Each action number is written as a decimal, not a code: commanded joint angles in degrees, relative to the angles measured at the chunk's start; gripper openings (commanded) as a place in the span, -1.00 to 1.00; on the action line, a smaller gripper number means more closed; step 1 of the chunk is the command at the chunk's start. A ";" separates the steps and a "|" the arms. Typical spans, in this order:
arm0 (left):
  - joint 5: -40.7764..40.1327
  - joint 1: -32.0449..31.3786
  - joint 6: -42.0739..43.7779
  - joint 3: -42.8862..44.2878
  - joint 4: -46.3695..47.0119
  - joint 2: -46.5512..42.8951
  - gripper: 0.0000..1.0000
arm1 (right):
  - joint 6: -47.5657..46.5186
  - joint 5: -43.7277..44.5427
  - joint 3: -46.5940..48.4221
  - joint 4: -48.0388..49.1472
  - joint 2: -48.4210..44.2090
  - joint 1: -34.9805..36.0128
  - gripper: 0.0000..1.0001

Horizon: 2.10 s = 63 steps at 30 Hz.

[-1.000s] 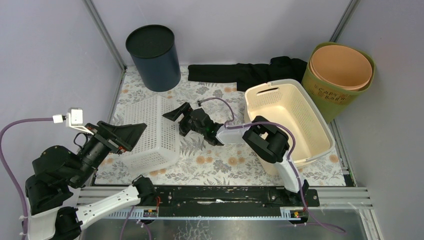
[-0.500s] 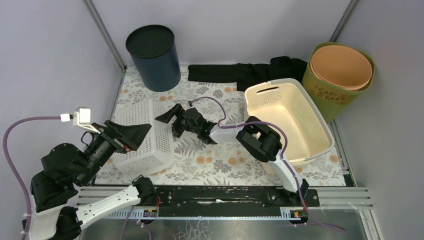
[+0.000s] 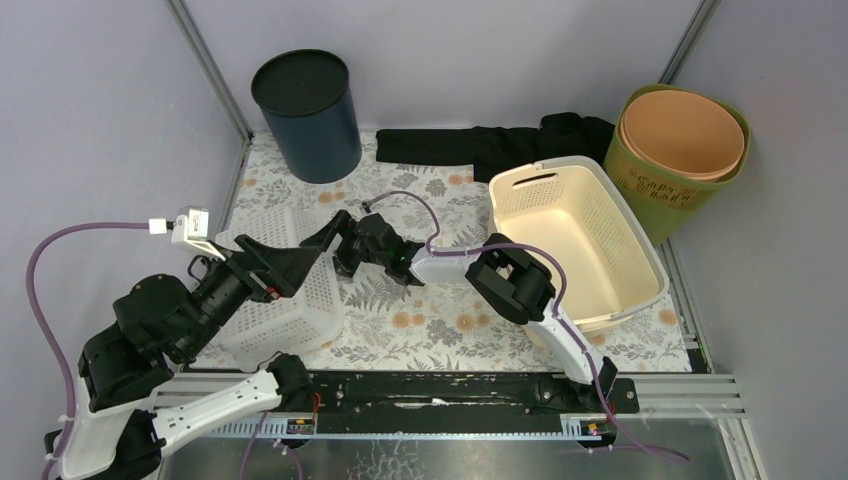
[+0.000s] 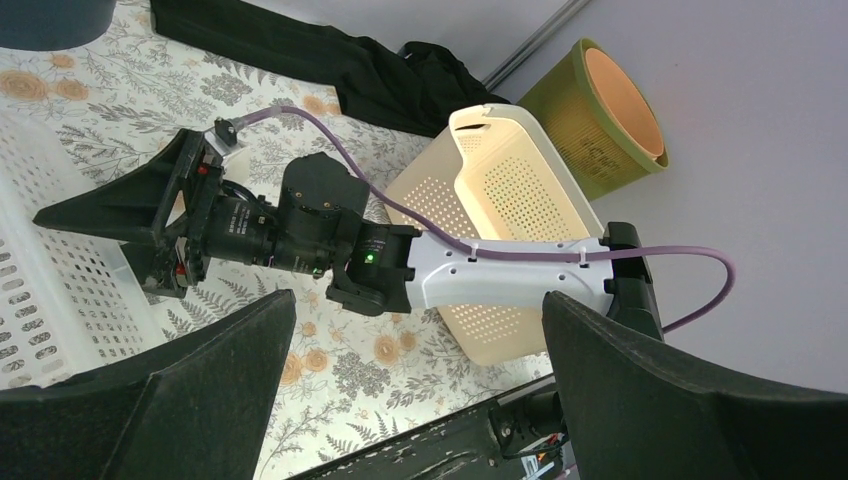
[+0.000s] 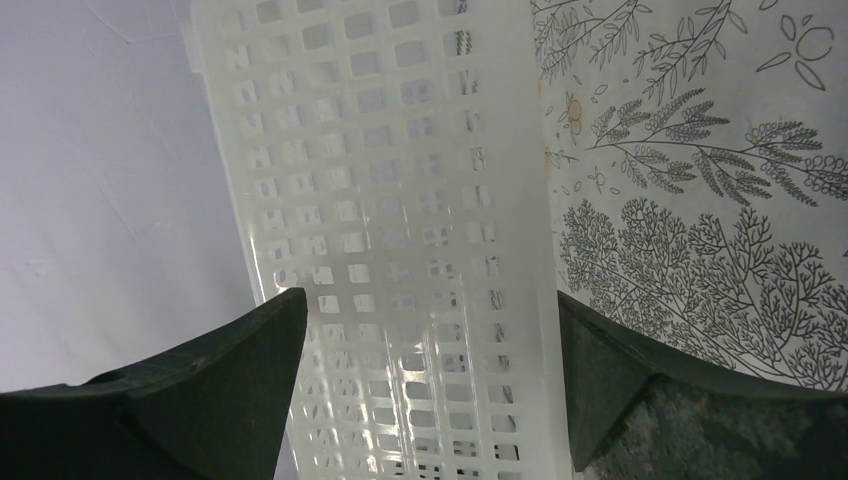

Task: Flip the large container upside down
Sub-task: Position the container upside down at the corner of the board.

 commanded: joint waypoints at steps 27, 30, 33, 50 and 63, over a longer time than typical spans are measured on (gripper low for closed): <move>1.40 0.09 1.02 -0.05 1.77 3.81 1.00 | -0.84 10.62 -24.27 1.56 -10.19 1.25 0.24; 2.11 0.10 0.98 -0.46 1.06 5.50 1.00 | 0.12 12.24 -26.38 2.44 -11.20 0.98 0.24; 2.43 0.11 0.77 -1.07 1.13 5.76 1.00 | 1.30 14.40 -28.26 3.38 -12.18 0.95 0.23; 2.02 0.09 0.67 -1.68 0.81 4.81 1.00 | 4.72 25.39 -21.28 4.29 -9.21 3.60 0.23; 1.49 0.15 0.76 -0.57 -0.08 3.97 1.00 | 3.25 27.81 -9.43 1.52 -1.02 5.34 0.24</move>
